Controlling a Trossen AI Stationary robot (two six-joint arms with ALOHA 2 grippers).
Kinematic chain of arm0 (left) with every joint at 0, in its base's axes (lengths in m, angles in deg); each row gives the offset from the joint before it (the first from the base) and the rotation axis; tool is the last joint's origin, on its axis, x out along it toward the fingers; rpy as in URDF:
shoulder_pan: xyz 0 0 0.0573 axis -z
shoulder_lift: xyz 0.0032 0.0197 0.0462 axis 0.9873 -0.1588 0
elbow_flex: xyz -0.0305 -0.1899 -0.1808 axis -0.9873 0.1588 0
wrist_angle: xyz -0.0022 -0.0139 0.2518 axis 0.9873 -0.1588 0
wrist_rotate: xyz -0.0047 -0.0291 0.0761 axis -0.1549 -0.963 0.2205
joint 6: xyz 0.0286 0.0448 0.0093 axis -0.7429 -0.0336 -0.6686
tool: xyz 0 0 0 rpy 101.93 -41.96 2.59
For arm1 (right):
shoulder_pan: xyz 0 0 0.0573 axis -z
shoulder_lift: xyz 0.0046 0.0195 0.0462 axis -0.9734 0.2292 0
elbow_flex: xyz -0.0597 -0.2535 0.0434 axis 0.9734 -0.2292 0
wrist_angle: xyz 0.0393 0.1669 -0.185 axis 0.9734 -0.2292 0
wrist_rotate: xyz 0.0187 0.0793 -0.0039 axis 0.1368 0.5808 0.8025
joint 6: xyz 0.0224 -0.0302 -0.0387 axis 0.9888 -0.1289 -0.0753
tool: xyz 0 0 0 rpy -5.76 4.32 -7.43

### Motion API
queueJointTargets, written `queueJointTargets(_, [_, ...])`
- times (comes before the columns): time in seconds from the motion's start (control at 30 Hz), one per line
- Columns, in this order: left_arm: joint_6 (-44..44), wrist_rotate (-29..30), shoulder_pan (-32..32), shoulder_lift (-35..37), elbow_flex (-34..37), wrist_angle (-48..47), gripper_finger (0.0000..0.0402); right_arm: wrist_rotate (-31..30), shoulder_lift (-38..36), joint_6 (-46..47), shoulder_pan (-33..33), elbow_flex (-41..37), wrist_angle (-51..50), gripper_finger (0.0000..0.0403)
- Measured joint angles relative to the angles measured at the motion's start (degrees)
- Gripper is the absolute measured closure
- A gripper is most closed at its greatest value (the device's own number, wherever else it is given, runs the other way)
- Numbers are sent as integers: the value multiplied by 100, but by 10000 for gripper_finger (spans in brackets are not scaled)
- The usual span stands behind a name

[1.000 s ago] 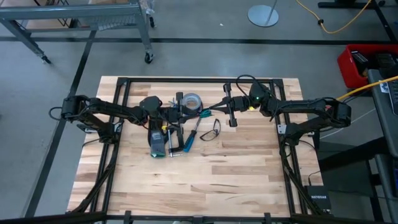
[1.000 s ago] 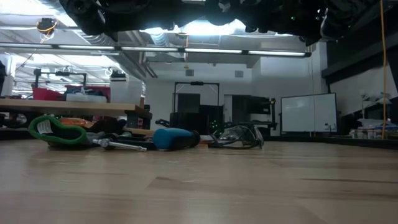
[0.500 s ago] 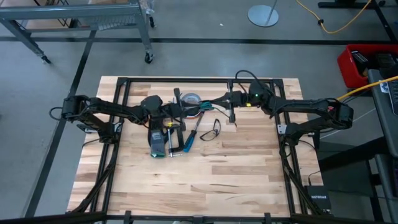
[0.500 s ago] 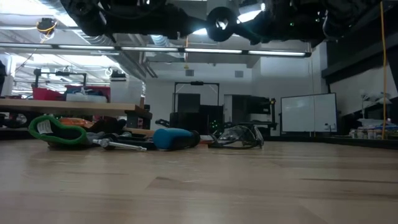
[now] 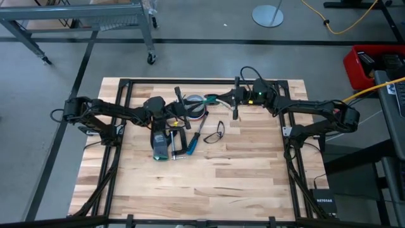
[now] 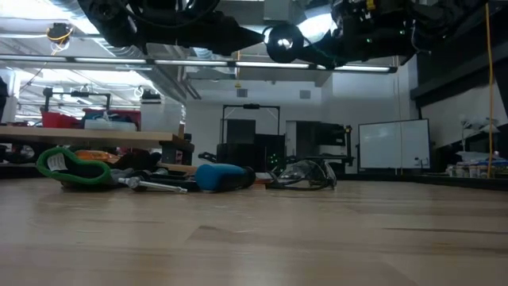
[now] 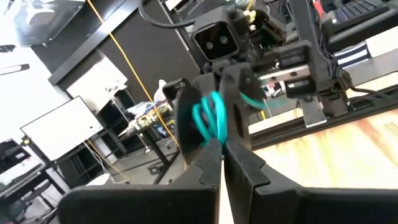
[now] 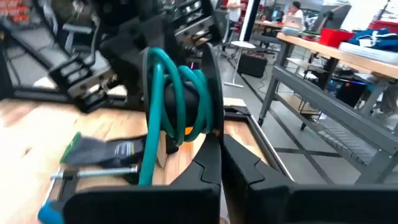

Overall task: Coil cords
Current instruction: Uncoil the wire from the cable spool

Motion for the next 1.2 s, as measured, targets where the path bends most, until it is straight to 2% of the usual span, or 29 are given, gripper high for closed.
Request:
queueJointTargets(0.3, [346,-59,2,2,0,-96,390,284,42,230,52,-6,-65,402])
queueJointTargets(0.5, [870,-108,13,32,-1,-554,372,-9,50,258,81,-12,-44,402])
queueJointTargets(0.63, [1077,-82,9,14,9,-1093,387,-120,46,261,63,-10,66,402])
queueJointTargets(0.83, [1312,-65,9,15,9,-1069,398,-147,46,262,68,-10,38,402])
queueJointTargets(0.93, [1277,-63,8,14,9,-894,382,-236,44,262,64,-10,56,402])
queueJointTargets(1.07, [1299,-59,26,13,9,-546,342,-346,44,265,63,-10,52,402])
queueJointTargets(1.2, [1132,-274,48,13,-166,-481,296,-133,42,398,57,-10,51,402])
